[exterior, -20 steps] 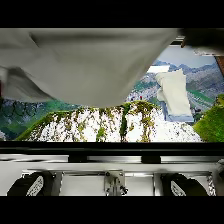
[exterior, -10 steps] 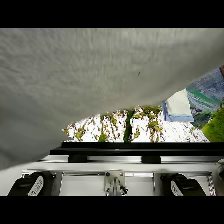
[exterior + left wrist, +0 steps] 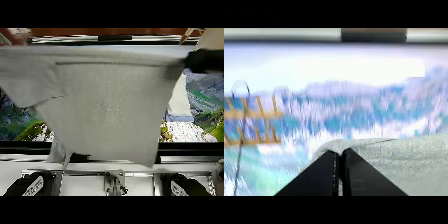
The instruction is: Fold the shirts.
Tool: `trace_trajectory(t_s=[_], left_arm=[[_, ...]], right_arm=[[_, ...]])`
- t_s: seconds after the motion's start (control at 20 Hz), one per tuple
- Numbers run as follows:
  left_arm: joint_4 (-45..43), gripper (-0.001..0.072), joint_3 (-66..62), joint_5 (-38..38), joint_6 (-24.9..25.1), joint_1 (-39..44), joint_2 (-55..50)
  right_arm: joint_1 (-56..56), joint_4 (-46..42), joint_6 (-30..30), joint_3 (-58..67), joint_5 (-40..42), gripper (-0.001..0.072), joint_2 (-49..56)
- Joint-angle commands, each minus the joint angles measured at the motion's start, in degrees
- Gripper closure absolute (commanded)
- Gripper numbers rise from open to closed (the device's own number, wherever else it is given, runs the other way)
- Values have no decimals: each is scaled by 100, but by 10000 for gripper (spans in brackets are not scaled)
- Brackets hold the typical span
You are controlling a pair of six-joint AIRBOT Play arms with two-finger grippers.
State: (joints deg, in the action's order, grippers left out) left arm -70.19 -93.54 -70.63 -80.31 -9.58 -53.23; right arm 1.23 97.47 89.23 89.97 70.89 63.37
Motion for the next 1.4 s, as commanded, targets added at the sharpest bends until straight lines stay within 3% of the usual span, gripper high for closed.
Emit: trace_trajectory(t_s=[0.0, 0.3, 0.4, 0.5, 0.65, 0.7, 0.75, 0.8, 0.85, 1.0, 1.1, 1.15, 1.35], left_arm=[[103, 675, 861, 74, 15, 33, -1058], [1252, 675, 1128, 1952, 17, 160, -2739], [1327, 675, 1128, 2441, 20, 315, -3110], [1327, 675, 1128, 2671, 17, 487, -3475], [1327, 672, 1128, 2350, -63, 686, -3919], [1327, 607, 1128, 2127, -199, 699, -3991], [1311, 382, 1123, 1843, -243, 654, -4004], [1228, 109, 1060, 1453, -243, 551, -4004], [992, 37, 898, 863, -247, 372, -4004], [-42, 47, 529, -979, -636, -310, -4002], [-341, 85, 691, -1672, -732, -688, -4009], [-337, 117, 876, -1803, -614, -835, -4006], [-334, 117, 1578, -1700, 107, -1016, -4011]], right_arm=[[-4, -114, -393, -699, -940, 643, 1296], [-4, 960, -507, -695, -3633, 643, 2684], [-4, 1069, -643, -695, -4109, 643, 2852], [-4, 1067, -789, -695, -4087, 643, 3023], [2, 1128, -813, -695, -3460, 642, 3211], [0, 1156, -793, -695, -3239, 606, 3204], [-2, 1165, -791, -695, -2992, 396, 3145], [-48, 1130, -660, -695, -2636, 125, 3029], [-120, 1025, -385, -695, -2175, 120, 2887], [-437, 490, -26, -695, -507, 121, 2498], [-586, 358, 302, -732, 625, 121, 2361], [-621, 424, 435, -848, 946, 121, 2282], [-651, 953, 669, -1471, 1224, 121, 2103]])
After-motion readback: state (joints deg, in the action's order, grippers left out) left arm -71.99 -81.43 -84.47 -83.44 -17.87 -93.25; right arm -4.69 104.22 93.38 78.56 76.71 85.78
